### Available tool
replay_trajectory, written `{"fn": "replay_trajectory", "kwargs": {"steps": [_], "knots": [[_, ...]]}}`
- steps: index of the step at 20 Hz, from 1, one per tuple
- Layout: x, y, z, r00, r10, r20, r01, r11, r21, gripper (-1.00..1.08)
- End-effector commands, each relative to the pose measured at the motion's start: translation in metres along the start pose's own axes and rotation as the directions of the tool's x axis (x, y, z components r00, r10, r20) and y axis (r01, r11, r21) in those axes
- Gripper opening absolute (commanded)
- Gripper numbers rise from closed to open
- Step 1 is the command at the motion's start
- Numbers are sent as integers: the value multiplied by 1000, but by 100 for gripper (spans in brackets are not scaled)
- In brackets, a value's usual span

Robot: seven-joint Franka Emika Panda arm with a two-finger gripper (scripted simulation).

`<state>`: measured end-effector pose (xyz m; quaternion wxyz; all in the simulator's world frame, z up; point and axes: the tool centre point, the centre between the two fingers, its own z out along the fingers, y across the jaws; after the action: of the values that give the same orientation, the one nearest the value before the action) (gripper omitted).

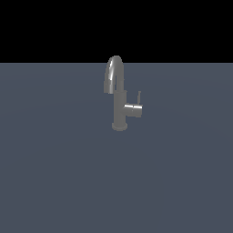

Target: Turn on the faucet by rotating a designated handle.

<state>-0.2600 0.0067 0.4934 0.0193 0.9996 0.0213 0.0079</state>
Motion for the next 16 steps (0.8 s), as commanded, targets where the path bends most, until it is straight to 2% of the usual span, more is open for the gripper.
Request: {"fn": "replay_trajectory", "kwargs": {"steps": [1, 8, 16], "knots": [[0, 0, 0, 1000, 0, 0, 0, 1000, 0, -100], [7, 0, 0, 1000, 18, 14, -18, 1000, 17, -100], [33, 0, 3, 994, 80, 67, -86, 993, 79, -100]]}}
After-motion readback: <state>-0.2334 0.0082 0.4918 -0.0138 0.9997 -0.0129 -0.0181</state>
